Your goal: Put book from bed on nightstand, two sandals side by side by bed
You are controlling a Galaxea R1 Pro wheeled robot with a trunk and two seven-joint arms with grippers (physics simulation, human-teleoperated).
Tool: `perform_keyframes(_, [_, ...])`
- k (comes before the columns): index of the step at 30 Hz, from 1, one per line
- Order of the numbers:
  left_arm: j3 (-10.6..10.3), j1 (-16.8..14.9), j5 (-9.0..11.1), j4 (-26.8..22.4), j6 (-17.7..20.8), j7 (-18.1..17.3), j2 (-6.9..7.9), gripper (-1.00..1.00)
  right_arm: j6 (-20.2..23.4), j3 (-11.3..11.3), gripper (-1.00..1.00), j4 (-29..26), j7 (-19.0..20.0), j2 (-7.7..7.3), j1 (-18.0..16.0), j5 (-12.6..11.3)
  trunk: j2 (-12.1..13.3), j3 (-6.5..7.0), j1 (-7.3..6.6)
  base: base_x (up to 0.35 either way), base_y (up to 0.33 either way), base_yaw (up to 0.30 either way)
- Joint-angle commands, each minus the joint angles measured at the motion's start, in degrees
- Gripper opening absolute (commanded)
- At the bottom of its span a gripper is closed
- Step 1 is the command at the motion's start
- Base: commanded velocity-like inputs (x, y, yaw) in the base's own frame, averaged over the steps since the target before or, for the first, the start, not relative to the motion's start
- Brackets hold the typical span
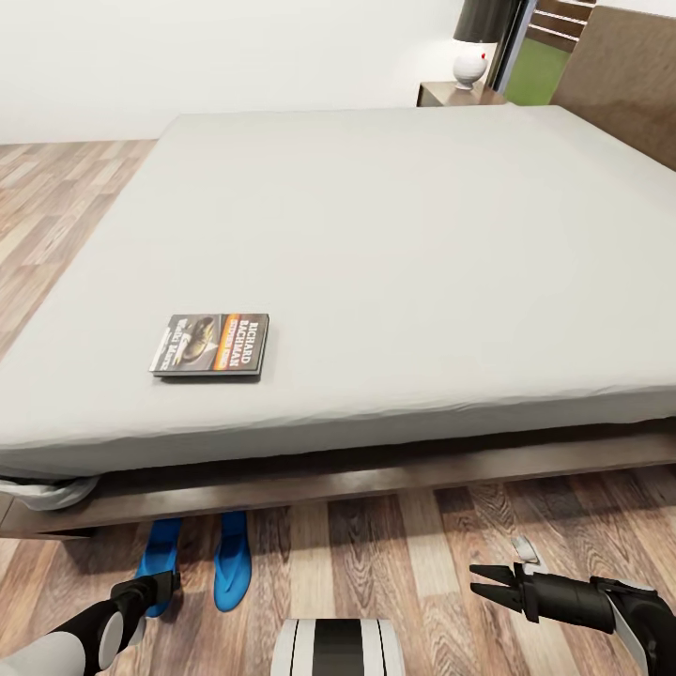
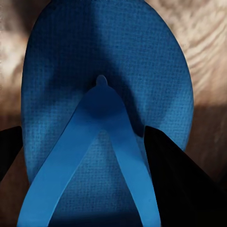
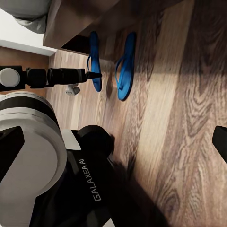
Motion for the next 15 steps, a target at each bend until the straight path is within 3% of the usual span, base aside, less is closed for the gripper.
perform_keyframes(1, [-0.1,0.0,-0.4,-0.2,-0.3,-0.2,0.03,-1.0,0.6,0.0,1.0,0.0,0.2,0.0,0.0,-0.1,0.0,-0.04,-0.01,0.0,0.0,0.0])
perform_keyframes(11, [-0.1,0.0,-0.4,-0.3,-0.4,0.4,-0.02,-1.0,0.6,0.0,1.0,0.0,0.2,0.0,0.0,-0.1,0.0,-0.04,-0.01,0.0,0.0,0.0])
perform_keyframes(15, [-0.1,0.0,-0.4,-0.3,-0.4,2.4,-0.02,-1.0,0.6,0.0,1.0,0.0,0.2,0.01,0.0,-0.1,0.0,-0.04,-0.01,0.0,0.0,0.0])
